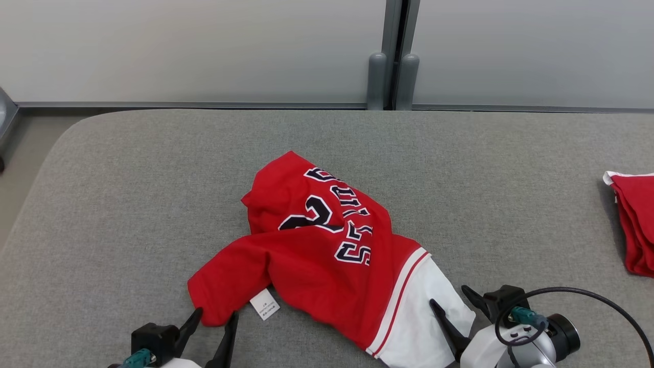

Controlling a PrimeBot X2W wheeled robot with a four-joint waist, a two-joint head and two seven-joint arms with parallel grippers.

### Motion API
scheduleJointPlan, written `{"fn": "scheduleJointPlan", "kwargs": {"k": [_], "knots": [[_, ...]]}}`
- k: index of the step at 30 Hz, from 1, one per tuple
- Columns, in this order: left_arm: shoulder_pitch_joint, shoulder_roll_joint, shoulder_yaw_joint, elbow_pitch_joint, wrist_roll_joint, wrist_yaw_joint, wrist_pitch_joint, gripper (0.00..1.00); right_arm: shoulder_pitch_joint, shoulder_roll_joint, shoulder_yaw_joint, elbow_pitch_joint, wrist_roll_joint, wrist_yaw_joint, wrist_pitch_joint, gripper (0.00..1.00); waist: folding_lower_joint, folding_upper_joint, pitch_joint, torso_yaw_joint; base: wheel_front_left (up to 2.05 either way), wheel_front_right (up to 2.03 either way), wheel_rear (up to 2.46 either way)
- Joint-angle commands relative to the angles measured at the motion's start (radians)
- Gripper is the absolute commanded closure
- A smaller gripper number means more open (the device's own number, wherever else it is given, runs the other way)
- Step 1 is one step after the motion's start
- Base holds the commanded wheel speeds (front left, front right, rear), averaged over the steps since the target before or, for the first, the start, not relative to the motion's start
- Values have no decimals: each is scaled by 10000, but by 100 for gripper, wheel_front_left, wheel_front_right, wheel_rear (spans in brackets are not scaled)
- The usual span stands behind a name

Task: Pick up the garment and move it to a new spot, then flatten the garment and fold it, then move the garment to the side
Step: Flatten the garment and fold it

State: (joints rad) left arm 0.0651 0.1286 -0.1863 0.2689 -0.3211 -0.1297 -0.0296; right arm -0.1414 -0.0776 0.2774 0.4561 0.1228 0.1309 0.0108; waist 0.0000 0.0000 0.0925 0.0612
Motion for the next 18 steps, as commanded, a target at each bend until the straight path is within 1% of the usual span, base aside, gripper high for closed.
{"fn": "scheduleJointPlan", "kwargs": {"k": [1,10,17,18], "knots": [[-251,88,59,119,-78,49,-70,0,-105,-55,10,34,16,-3,-18,0,0,0,98,-14,0,0,0],[-813,355,-342,643,-96,1,-34,0,-233,-87,90,87,42,-5,273,0,0,0,529,-118,0,0,0],[-1096,530,-529,1364,-119,-7,279,0,-475,-78,549,168,214,-3,744,0,0,0,685,-195,0,0,0],[-1143,589,-592,1467,-68,-1,280,24,-524,-83,665,159,277,-3,768,14,0,0,695,-193,0,0,0]]}}
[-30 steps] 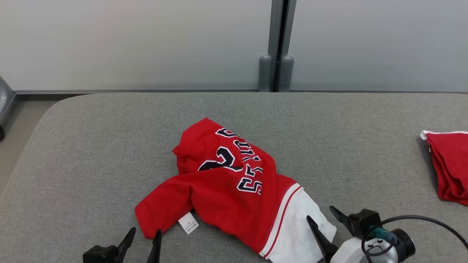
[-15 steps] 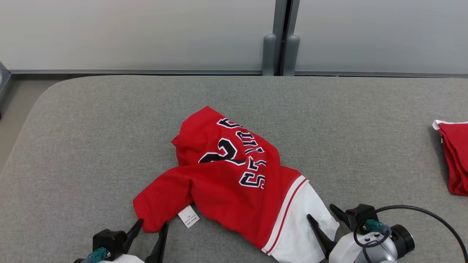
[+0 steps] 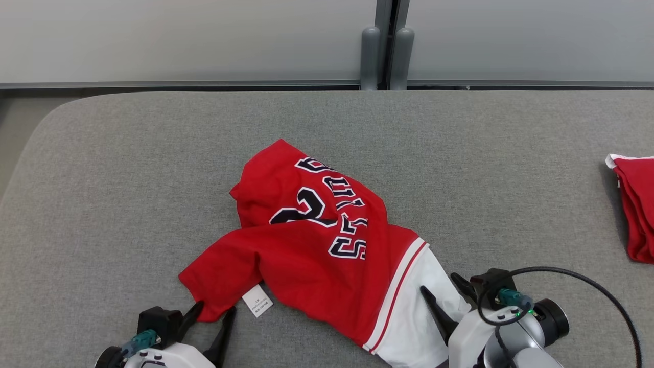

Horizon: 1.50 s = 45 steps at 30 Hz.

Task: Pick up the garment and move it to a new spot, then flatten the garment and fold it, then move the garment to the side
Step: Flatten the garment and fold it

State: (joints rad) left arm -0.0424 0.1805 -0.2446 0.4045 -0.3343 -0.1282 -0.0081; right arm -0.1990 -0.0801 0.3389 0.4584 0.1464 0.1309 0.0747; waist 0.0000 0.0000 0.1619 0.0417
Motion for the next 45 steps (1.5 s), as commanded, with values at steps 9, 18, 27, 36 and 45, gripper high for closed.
{"fn": "scheduleJointPlan", "kwargs": {"k": [9,18,27,36,45], "knots": [[-385,420,-53,250,-362,-25,-531,100,-249,95,-345,-384,2211,-3,-124,100,0,0,-154,-86,0,0,0],[806,1468,617,-4221,-1227,83,583,100,371,-1328,-1207,-4135,5599,9,-36,100,0,0,-613,-411,0,0,0],[557,2246,1135,-9464,-1540,542,2425,100,-89,-1464,-3559,-7890,6529,7,1301,100,0,0,-660,-727,0,0,0],[-2074,2958,1553,-10188,-2176,408,3809,100,-3013,-842,-4470,-8776,5596,6,3332,100,0,0,341,-925,0,0,0],[-6929,3157,903,-6270,-2287,98,4194,100,-7921,-3,-4427,-5225,3293,6,3635,100,0,0,2091,-882,0,0,0]]}}
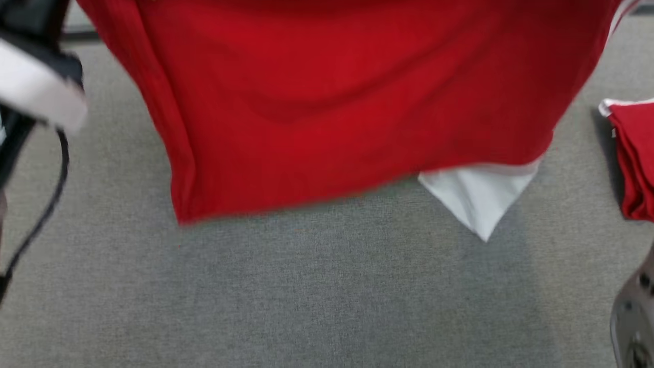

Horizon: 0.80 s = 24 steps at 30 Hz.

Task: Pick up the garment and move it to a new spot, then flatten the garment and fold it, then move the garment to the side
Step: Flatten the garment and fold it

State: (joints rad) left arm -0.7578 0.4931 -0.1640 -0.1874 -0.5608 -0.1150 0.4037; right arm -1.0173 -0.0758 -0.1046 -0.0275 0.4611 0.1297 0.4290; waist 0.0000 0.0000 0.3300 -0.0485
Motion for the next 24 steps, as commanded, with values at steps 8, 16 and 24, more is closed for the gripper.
{"fn": "scheduleJointPlan", "kwargs": {"k": [8,16,24], "knots": [[-4093,-753,-799,4460,1268,-137,-3158,100,-4107,240,-1043,5228,-779,16,-3180,100,0,0,1903,8,0,0,0],[-5504,-1112,-1708,7762,1850,-155,-5921,100,-5508,223,112,8647,395,11,-5950,100,0,0,3270,-205,0,0,0],[-3299,-1076,-2939,8482,878,-157,-6682,100,-2242,201,2029,7515,2422,11,-6912,100,0,0,3273,-244,0,0,0]]}}
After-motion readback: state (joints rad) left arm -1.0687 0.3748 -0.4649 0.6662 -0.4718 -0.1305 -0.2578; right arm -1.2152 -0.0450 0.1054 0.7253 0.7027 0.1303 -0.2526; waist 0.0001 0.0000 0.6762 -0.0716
